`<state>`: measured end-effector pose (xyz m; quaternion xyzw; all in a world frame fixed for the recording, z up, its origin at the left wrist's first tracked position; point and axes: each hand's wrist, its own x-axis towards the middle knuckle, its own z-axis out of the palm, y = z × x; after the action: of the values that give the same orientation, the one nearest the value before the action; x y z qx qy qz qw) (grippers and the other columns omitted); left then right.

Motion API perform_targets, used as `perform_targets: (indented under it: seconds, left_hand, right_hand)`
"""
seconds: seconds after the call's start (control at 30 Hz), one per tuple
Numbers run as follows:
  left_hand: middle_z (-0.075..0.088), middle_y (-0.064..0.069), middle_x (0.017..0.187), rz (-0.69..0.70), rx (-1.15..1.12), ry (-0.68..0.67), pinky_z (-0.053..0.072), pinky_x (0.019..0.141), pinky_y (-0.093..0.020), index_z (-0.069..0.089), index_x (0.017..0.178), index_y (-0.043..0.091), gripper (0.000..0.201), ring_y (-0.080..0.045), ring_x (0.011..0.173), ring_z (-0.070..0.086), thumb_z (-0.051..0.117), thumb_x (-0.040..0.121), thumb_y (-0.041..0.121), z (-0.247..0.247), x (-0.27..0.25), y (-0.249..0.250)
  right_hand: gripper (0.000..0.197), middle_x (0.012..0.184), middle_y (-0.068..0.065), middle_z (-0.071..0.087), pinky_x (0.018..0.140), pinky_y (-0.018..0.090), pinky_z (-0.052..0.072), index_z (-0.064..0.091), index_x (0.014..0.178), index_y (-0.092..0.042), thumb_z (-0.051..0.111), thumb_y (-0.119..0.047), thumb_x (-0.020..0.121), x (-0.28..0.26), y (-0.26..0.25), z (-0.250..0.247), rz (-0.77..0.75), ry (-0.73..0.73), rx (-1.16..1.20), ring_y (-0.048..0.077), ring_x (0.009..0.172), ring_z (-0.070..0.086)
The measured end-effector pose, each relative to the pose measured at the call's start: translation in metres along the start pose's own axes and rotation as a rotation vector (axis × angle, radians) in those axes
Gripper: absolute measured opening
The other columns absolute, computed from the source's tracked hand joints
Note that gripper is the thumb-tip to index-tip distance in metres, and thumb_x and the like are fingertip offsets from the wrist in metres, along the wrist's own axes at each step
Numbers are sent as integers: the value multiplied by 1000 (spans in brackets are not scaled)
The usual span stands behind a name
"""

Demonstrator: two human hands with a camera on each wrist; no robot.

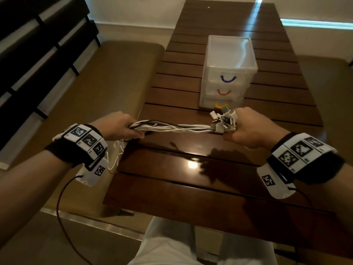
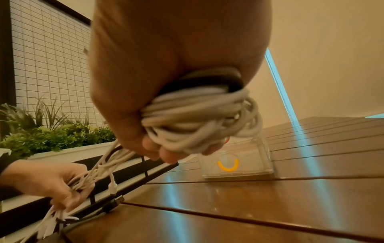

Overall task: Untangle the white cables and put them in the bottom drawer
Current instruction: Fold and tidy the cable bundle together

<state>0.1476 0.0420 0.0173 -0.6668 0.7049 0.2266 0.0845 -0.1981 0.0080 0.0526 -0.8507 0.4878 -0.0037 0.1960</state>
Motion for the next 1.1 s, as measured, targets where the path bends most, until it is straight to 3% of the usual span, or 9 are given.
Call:
perform_targets:
  seconds: [0.2, 0.33, 0.5, 0.63, 0.73, 0.83, 0.93, 1.03, 1.1]
  left_hand:
    - [62, -4, 63, -75, 98, 141, 39, 50, -26, 59, 65, 30, 69, -18, 59, 59, 34, 62, 95, 3, 5, -22]
    - [63, -4, 64, -155, 183, 183, 50, 54, -31, 65, 71, 22, 66, -21, 61, 62, 40, 68, 84, 0, -1, -36]
    - [57, -5, 56, -68, 152, 626, 50, 56, -39, 57, 64, 16, 39, -27, 56, 55, 54, 93, 42, -11, -11, -48]
    - [62, 0, 65, -170, 236, 298, 55, 61, -36, 62, 72, 25, 40, -19, 62, 60, 56, 86, 62, 4, 3, -45]
    - [68, 1, 91, -212, 222, -36, 54, 80, -38, 66, 104, 27, 41, -19, 84, 62, 69, 78, 59, 12, 12, -40]
    - [51, -3, 142, -263, 78, -302, 39, 104, -41, 29, 151, 30, 99, -27, 128, 47, 83, 69, 45, 3, 12, -22]
    - [12, -4, 163, -146, 87, -202, 24, 116, -40, -7, 155, 22, 127, -26, 147, 20, 79, 66, 52, -17, 4, 15]
    - [2, 7, 164, 185, 38, 27, 19, 118, -35, 0, 155, 27, 112, -18, 149, 14, 59, 70, 70, -21, -7, 78]
    - [13, 6, 163, 317, 10, -10, 15, 119, -38, 8, 155, 29, 94, -19, 147, 19, 51, 81, 67, -4, -6, 119]
  right_hand:
    - [13, 65, -2, 60, 56, 37, 47, 58, 69, -18, 68, -21, 77, -5, -4, 3, 18, 25, 60, 21, 63, 58]
    - [13, 66, -3, 59, 60, 43, 52, 56, 69, -21, 65, -24, 76, -4, -16, 12, -38, 7, 69, 20, 63, 57]
    - [11, 68, 3, 63, 61, 43, 52, 60, 72, -16, 70, -19, 76, -4, -9, 4, -8, 78, 150, 25, 66, 60]
    - [14, 63, -1, 62, 58, 40, 50, 57, 67, -18, 68, -21, 74, -7, -6, 8, 16, 49, 120, 22, 62, 59]
    - [16, 63, -1, 60, 55, 35, 46, 54, 65, -19, 67, -23, 74, -12, -2, 17, 39, 5, 93, 21, 61, 58]
    - [18, 63, -2, 59, 53, 33, 43, 53, 65, -21, 67, -24, 75, -16, 2, 20, 55, -26, 86, 20, 61, 57]
    - [23, 62, -3, 59, 51, 30, 38, 51, 61, -23, 69, -23, 75, -16, 3, 19, 74, -25, 108, 18, 60, 56]
    - [23, 64, -1, 60, 56, 35, 45, 52, 61, -23, 71, -22, 74, -13, -2, 18, 71, -18, 151, 20, 63, 58]
    - [17, 67, 1, 64, 56, 34, 48, 57, 66, -21, 72, -18, 73, -11, -3, 19, 72, -13, 219, 21, 62, 61]
